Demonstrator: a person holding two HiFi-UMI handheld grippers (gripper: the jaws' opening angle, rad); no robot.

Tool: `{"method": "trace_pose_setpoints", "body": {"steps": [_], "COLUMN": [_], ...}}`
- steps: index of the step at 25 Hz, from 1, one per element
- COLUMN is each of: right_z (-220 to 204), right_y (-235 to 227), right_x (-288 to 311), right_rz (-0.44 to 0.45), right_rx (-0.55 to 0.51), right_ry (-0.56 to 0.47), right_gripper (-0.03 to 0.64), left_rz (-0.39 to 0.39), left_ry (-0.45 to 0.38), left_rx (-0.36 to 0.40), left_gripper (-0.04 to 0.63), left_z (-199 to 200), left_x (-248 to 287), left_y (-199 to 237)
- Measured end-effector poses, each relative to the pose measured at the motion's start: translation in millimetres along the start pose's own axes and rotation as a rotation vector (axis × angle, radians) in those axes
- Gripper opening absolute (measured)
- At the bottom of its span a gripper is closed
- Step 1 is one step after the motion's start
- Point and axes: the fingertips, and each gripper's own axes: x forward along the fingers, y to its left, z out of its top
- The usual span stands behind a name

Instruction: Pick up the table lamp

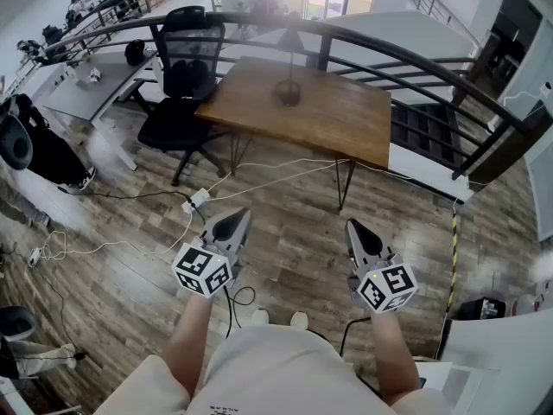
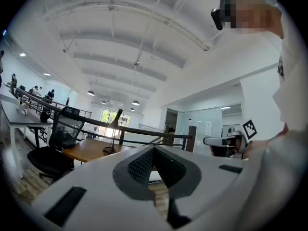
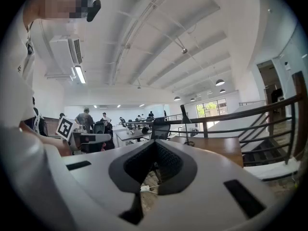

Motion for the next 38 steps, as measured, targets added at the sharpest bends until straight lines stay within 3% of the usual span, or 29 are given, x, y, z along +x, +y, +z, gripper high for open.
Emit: {"method": "trace_pose_setpoints", "body": {"steps": [7,24,32,38], "right_z": [2.0,-6.1,-21.3,-23.3], "right_y": [3.7,23.4,69.4,79.9], "right_x": [5.1,23.4,44.4,47.5], "right_rz": [-0.004,-0.006,0.075,0.058], "right_rx": [-0.024,0.042,-0.003,-0.013], "right_ry": [-0.005,-0.032,0.040,0.057], "right_gripper": [0.017,0.017,0.015,0.015], "left_rz": [-0.007,-0.041,-0.061,-0.069], "left_ry": [-0.010,-0.005,-0.006,-0.005], "left_rx": [0.001,-0.005,-0.005,-0.009], "left_gripper": [0.005,0.005,0.005,0.005], "left_z": [1.4,1.1,4.9,3.9], "left_x": [-1.0,-16.4,-32.9,-41.2], "left_y": [7.9,35.1,56.7,65.5]}}
